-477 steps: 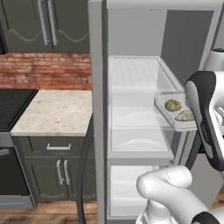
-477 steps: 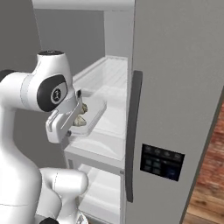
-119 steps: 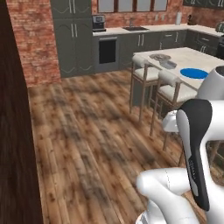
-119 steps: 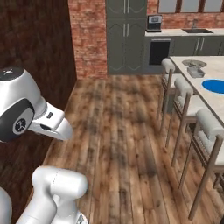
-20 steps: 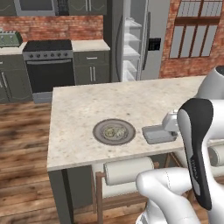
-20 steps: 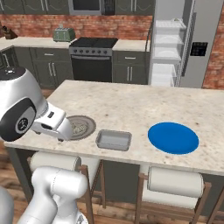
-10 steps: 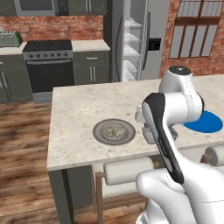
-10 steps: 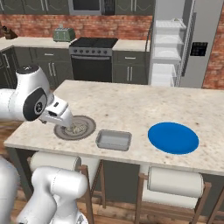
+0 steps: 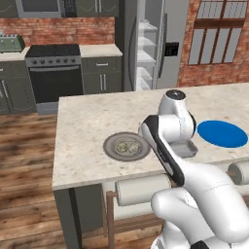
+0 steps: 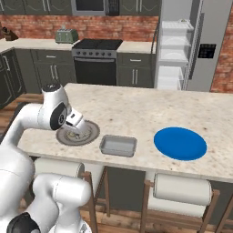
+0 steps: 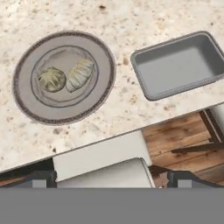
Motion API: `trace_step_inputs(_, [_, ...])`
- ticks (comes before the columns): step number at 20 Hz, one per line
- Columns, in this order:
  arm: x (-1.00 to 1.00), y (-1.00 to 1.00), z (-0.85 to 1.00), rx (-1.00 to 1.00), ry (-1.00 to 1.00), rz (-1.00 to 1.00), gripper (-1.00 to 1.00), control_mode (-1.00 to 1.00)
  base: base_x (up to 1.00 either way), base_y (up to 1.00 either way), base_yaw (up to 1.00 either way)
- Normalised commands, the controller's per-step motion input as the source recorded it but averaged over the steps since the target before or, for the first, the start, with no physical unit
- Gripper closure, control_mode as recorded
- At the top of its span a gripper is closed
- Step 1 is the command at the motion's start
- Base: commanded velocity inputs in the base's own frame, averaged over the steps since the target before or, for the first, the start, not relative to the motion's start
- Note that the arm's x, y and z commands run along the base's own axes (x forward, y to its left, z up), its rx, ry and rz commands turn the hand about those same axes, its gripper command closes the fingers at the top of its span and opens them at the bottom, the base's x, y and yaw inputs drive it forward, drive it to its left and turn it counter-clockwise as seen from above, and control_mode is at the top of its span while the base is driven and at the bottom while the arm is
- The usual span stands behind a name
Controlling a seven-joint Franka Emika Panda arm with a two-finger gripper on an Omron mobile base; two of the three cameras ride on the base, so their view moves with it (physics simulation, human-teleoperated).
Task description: Place two dumplings into each of the tupperware containers and then place the containers in the fridge.
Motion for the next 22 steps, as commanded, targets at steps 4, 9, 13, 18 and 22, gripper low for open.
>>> trace_step_inputs(4, [0.91,0.13,-0.36,0.00,0.02,-0.04,-1.00,-1.00,0.00,0.00,0.00])
trace_step_inputs(9, [0.82,0.20,-0.43,0.00,0.04,-0.03,-1.00,-1.00,0.00,0.00,0.00])
trace_step_inputs(13, [0.68,0.21,-0.38,0.00,0.10,-0.04,-1.00,-1.00,0.00,0.00,0.00])
trace_step_inputs(18, [0.51,0.01,-0.49,0.00,0.07,0.00,-1.00,-1.00,0.00,0.00,0.00])
trace_step_inputs(22, [0.41,0.01,-0.38,0.00,0.07,0.00,-1.00,-1.00,0.00,0.00,0.00])
